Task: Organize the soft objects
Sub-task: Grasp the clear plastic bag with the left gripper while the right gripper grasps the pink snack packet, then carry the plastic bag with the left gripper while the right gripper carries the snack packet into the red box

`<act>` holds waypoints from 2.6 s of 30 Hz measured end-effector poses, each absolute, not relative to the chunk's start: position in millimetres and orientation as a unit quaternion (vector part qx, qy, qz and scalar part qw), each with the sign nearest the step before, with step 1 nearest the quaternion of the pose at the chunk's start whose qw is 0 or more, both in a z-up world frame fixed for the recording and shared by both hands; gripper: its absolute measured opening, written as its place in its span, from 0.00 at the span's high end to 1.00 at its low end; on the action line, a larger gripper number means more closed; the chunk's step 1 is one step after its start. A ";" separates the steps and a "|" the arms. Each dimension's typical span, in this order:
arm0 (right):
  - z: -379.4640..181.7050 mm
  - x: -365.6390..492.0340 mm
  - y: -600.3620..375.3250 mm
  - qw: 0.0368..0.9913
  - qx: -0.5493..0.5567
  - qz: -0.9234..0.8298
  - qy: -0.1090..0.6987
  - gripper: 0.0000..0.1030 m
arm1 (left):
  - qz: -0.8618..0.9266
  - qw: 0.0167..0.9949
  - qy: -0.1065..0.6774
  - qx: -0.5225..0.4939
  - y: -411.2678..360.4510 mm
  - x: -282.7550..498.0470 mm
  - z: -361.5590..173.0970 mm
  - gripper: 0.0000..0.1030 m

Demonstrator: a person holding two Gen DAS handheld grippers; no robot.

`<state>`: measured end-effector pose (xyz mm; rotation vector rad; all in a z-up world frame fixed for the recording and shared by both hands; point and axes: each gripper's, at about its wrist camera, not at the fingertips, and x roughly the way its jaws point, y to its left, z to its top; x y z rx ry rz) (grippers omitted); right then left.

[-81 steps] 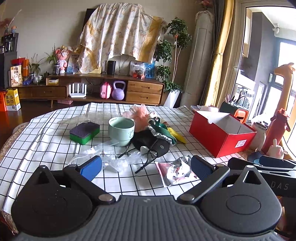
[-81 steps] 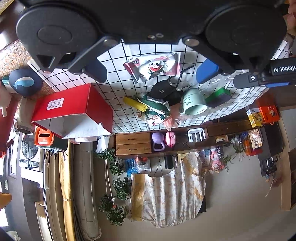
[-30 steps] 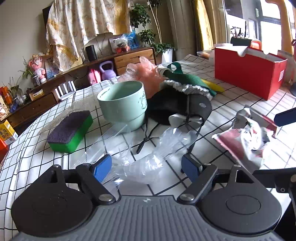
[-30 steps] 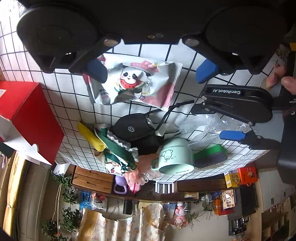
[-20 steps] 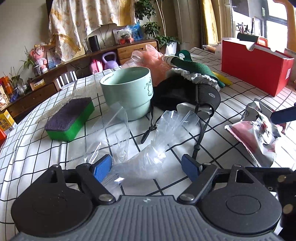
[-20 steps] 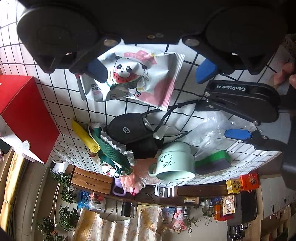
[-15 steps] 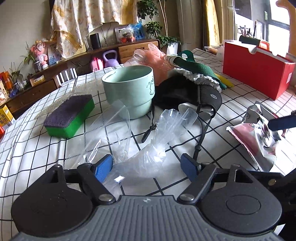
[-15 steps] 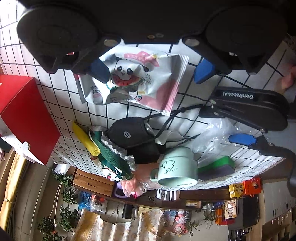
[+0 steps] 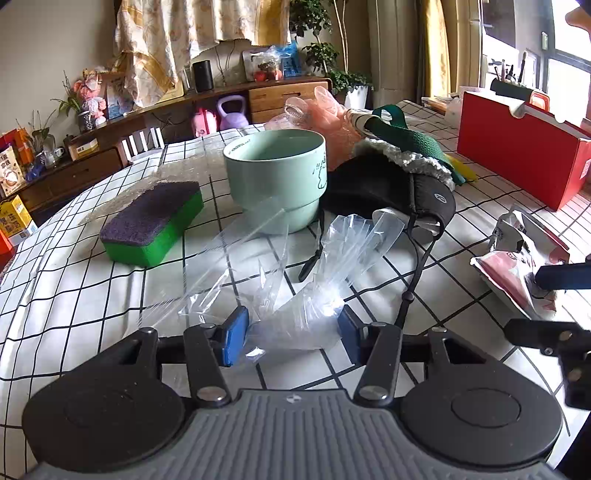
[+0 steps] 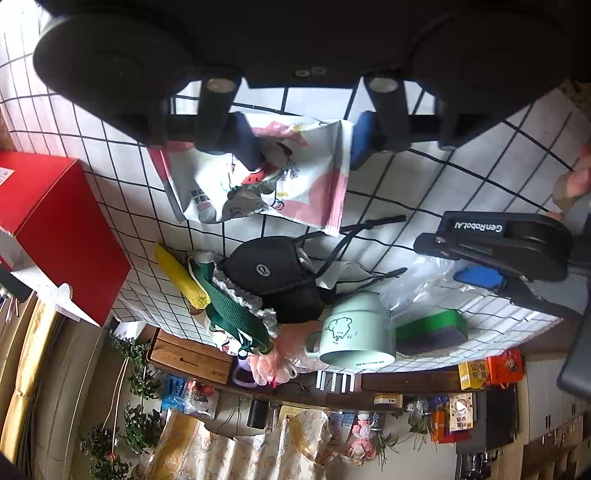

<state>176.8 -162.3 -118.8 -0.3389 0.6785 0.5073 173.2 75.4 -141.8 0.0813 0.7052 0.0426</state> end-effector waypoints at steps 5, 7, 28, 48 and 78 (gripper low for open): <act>-107.4 169.1 -170.2 0.902 -0.151 0.254 0.314 0.77 | 0.028 0.937 0.348 0.030 78.2 167.8 -137.9 0.52; -102.2 165.6 -174.1 0.906 -0.148 0.253 0.304 0.84 | 0.030 0.937 0.348 0.028 78.7 164.7 -135.6 0.52; -40.5 182.0 -269.2 0.936 -0.003 0.224 0.272 0.96 | 0.019 0.946 0.322 0.008 49.4 136.5 -76.2 0.54; -3.8 194.3 -332.7 0.939 0.058 0.229 0.249 0.98 | -0.053 0.957 0.282 0.032 -21.2 141.0 -15.5 0.54; 66.4 312.3 -422.5 0.970 0.044 0.160 0.178 0.98 | -0.199 0.941 0.242 0.129 -176.0 297.0 62.6 0.54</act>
